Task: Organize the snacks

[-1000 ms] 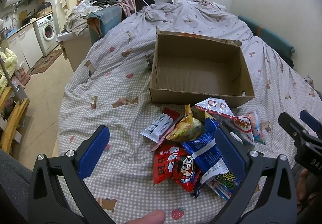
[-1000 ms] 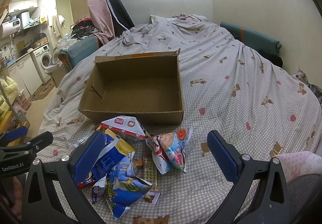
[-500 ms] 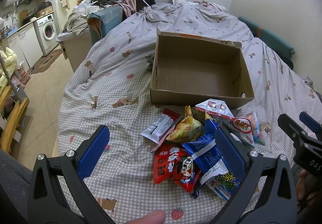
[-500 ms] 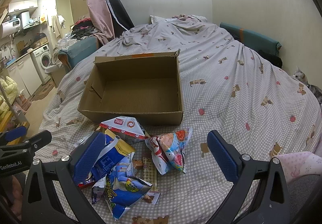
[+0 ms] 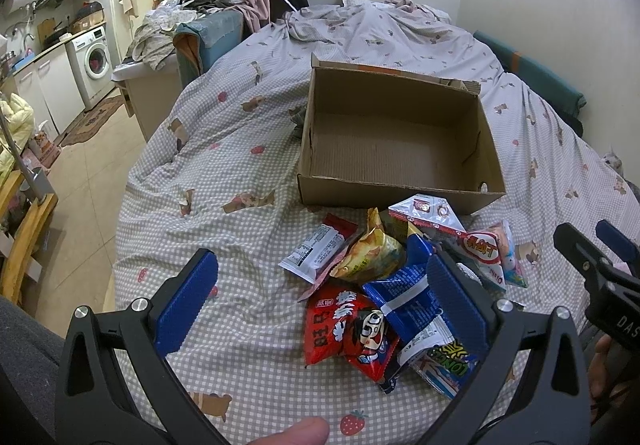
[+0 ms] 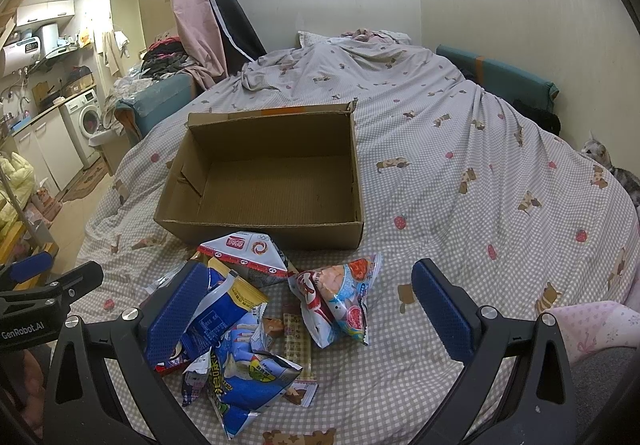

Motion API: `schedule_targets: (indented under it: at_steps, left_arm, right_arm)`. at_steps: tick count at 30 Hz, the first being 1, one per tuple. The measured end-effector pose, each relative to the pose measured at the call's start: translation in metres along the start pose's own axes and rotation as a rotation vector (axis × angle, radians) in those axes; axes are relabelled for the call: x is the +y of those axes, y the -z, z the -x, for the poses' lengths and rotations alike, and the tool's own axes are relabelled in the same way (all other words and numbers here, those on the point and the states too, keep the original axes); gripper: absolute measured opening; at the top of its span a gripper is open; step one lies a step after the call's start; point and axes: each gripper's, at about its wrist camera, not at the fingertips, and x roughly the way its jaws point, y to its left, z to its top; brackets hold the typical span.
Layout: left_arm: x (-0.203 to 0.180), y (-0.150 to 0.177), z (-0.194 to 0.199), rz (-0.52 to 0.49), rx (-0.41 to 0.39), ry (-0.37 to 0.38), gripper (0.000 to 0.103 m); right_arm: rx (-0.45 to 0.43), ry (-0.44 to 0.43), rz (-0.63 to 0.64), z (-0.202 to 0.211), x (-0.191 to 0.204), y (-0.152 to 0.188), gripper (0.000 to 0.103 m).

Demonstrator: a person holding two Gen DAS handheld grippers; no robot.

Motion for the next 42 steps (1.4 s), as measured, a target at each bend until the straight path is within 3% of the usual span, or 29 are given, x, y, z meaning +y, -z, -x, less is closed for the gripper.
schedule_targets:
  at_steps: [11, 19, 25, 29, 34, 37, 40, 42]
  left_arm:
    - [0.000, -0.002, 0.000, 0.001, 0.007, 0.007, 0.103]
    - [0.007, -0.026, -0.009, -0.009, 0.084, -0.034, 0.103]
    - [0.032, -0.052, -0.036, 0.041, 0.193, -0.066, 0.103]
    - [0.058, -0.064, -0.075, 0.111, 0.334, -0.050, 0.103]
    - [0.068, -0.053, -0.133, 0.114, 0.531, -0.032, 0.103]
    - [0.066, -0.041, -0.165, 0.113, 0.589, -0.022, 0.102]
    - [0.054, -0.033, -0.192, 0.045, 0.644, 0.008, 0.080]
    - [0.041, -0.028, -0.206, 0.005, 0.666, 0.049, 0.075]
  right_arm:
    - [-0.004, 0.000, -0.010, 0.000, -0.003, -0.001, 0.103]
    - [0.073, -0.051, -0.093, -0.011, -0.029, -0.030, 0.103]
    - [0.258, -0.085, -0.141, -0.047, -0.059, -0.051, 0.103]
    - [0.390, -0.110, -0.133, -0.080, -0.071, -0.055, 0.103]
    - [0.483, -0.119, -0.173, -0.116, -0.082, -0.042, 0.103]
    - [0.512, -0.117, -0.213, -0.128, -0.088, -0.034, 0.103]
    - [0.513, -0.107, -0.217, -0.133, -0.091, -0.031, 0.103]
    - [0.504, -0.098, -0.213, -0.133, -0.092, -0.029, 0.103]
